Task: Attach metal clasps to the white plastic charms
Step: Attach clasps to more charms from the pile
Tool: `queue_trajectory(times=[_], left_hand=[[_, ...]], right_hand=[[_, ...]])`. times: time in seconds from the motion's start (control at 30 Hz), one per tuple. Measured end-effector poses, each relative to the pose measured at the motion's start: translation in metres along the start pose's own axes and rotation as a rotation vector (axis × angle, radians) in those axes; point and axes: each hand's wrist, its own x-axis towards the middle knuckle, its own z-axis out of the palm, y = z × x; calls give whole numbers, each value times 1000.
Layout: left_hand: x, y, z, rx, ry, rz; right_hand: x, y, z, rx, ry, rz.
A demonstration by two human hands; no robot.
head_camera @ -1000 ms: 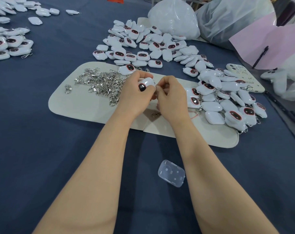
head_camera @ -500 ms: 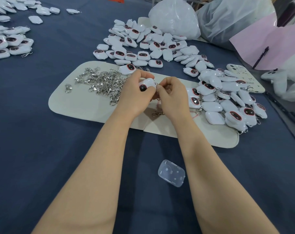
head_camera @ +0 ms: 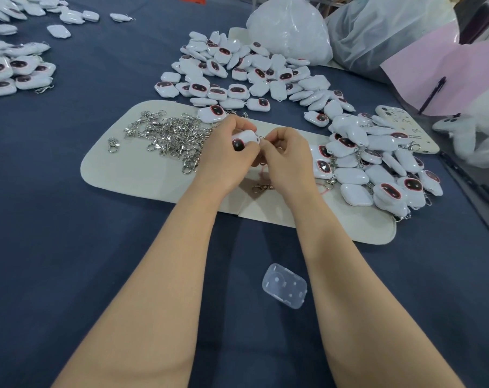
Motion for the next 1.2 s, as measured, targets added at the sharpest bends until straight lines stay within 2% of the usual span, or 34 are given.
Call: queue_trajectory(times=[0.53, 0.83, 1.2], left_hand=[[-1, 4, -3, -112, 2, -65], [-4, 5, -5, -184, -15, -129], [-2, 5, -1, -222, -25, -169]], right_hand=[[-3, 2, 0, -71, 19, -133], [-3, 4, -4, -179, -28, -237], [-4, 4, 0, -195, -2, -193]])
